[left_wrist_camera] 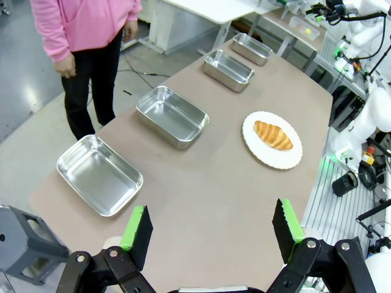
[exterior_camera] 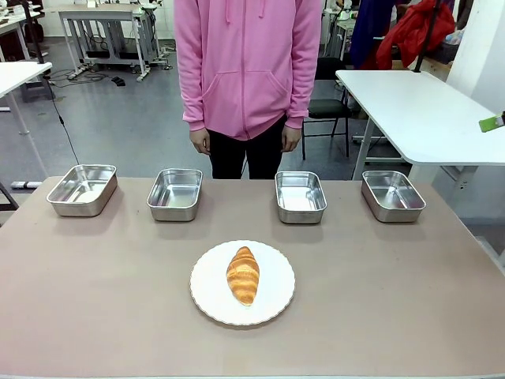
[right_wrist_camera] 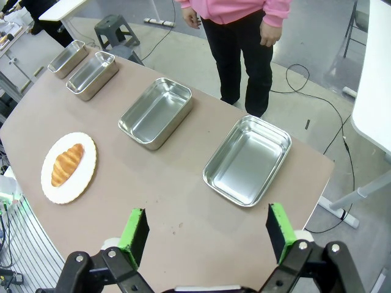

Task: Place the bread in the container.
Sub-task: Place the Butter Roll into the Airtight Container indicated by the human.

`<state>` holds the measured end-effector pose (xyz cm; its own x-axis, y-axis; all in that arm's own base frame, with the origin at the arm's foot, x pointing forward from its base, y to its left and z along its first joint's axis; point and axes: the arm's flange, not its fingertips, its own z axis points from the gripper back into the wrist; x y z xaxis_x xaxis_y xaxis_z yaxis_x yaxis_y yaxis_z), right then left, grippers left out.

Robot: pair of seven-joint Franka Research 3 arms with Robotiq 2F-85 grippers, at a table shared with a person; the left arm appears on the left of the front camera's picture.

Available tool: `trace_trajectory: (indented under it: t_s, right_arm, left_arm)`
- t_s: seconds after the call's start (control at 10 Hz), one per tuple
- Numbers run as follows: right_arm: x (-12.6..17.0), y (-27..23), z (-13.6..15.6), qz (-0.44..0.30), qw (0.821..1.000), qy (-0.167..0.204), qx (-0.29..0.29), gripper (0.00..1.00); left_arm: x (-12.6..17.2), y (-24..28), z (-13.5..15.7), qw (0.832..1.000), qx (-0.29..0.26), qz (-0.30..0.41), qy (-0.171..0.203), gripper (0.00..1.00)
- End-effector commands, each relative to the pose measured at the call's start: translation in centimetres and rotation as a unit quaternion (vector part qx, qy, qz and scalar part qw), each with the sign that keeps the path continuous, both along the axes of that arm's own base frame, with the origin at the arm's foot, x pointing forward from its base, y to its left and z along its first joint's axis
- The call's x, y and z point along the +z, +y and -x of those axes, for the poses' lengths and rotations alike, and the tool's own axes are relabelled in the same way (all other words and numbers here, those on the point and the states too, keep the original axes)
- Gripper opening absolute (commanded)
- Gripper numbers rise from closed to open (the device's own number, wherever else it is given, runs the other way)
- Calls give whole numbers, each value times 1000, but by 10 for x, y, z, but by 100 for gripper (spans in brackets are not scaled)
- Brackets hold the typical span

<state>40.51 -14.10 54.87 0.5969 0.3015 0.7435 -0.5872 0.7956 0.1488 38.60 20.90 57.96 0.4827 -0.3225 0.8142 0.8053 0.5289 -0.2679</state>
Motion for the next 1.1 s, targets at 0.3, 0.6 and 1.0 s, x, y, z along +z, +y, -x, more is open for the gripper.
trace_trajectory:
  t_s: [0.3, 0.6, 1.0]
  right_arm:
    - [0, 1, -2, -7, 1000, -7, 3, 100]
    - [0, 1, -2, -7, 1000, -7, 3, 100]
    - [0, 1, -2, -7, 1000, -7, 3, 100]
  left_arm:
    - [4, 0, 1, 1000, 0, 6, 3, 100]
    - [4, 0, 1, 1000, 0, 6, 3, 100]
    - [4, 0, 1, 1000, 0, 6, 3, 100]
